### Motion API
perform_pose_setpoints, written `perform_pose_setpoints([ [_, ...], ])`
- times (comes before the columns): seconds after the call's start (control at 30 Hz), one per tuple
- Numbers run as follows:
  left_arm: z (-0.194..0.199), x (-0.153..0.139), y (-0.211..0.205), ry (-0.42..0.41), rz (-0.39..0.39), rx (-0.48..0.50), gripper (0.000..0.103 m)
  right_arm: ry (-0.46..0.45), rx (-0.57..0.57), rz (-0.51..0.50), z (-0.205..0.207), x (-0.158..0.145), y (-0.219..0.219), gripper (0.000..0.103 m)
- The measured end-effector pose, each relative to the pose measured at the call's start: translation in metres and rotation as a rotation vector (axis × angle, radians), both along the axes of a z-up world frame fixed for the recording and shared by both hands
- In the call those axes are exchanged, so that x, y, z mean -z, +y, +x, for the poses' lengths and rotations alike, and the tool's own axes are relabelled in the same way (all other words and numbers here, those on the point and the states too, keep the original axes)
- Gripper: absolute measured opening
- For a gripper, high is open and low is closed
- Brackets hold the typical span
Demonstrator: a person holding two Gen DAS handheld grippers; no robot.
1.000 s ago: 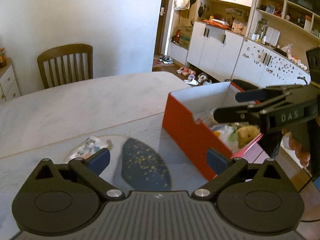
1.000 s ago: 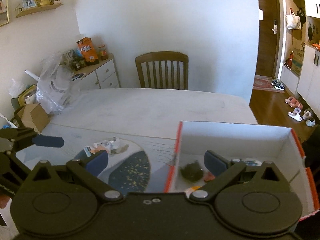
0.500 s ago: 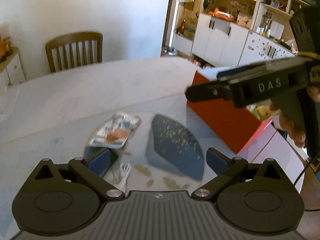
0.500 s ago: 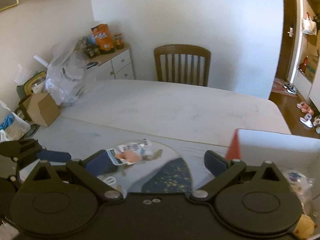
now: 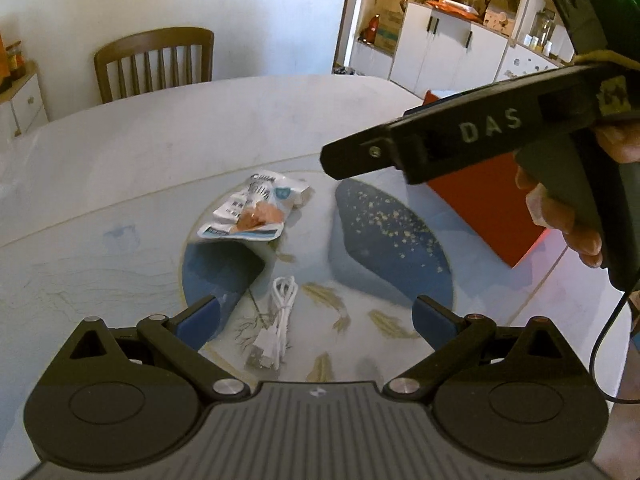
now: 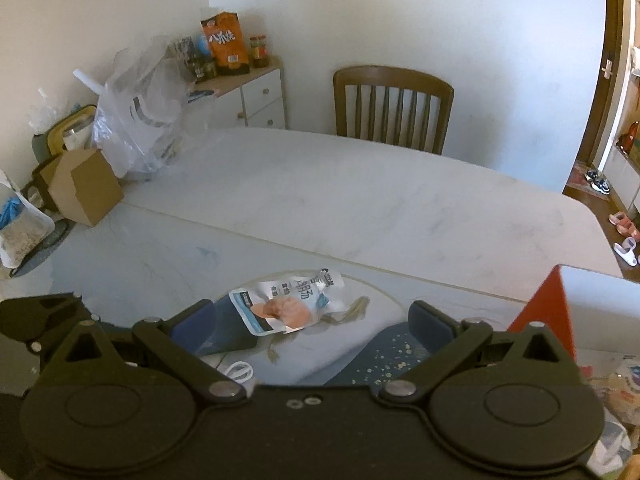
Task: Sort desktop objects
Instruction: 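Withdraw both tools from the box toward the plate on the table, then grasp the white cable with the left tool while the right grasps the chicken snack pouch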
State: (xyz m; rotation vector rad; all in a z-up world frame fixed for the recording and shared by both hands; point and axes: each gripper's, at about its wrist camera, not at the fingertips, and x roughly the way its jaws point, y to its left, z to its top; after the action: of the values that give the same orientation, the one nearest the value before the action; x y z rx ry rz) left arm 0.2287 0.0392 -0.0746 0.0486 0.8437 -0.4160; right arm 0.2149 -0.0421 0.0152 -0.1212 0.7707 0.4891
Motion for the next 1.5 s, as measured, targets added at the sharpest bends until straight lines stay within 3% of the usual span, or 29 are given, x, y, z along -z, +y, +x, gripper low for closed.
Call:
perform_pose_setpoints([
  [0.5, 0.009, 0.022, -0.003, -0.020, 0.048, 0.005, 0.102, 0.045, -0.095, -0.083, 0.039, 0.049, 0.039, 0.102],
  [0.83, 0.022, 0.030, -0.002, -0.016, 0.051, -0.002, 0.102, 0.105, -0.018, -0.059, 0.078, 0.070, 0.039, 0.102],
  [1.1, 0.022, 0.043, -0.003, -0.013, 0.060, -0.007, 0.102, 0.169, 0.008, -0.037, 0.085, 0.093, 0.035, 0.101],
  [1.23, 0.024, 0.049, -0.003, -0.003, 0.061, -0.006, 0.101, 0.125, -0.016, -0.083, 0.078, 0.096, 0.043, 0.102],
  [1.3, 0.024, 0.052, -0.004, 0.000, 0.068, -0.006, 0.098, 0.116, -0.022, -0.085, 0.077, 0.097, 0.046, 0.102],
  [1.37, 0.024, 0.056, -0.005, 0.011, 0.070, 0.002, 0.087, 0.109, -0.032, -0.088, 0.076, 0.097, 0.049, 0.101],
  [1.5, 0.022, 0.059, -0.010, -0.008, 0.103, 0.018, 0.080, 0.093, -0.064, -0.104, 0.076, 0.097, 0.058, 0.095],
])
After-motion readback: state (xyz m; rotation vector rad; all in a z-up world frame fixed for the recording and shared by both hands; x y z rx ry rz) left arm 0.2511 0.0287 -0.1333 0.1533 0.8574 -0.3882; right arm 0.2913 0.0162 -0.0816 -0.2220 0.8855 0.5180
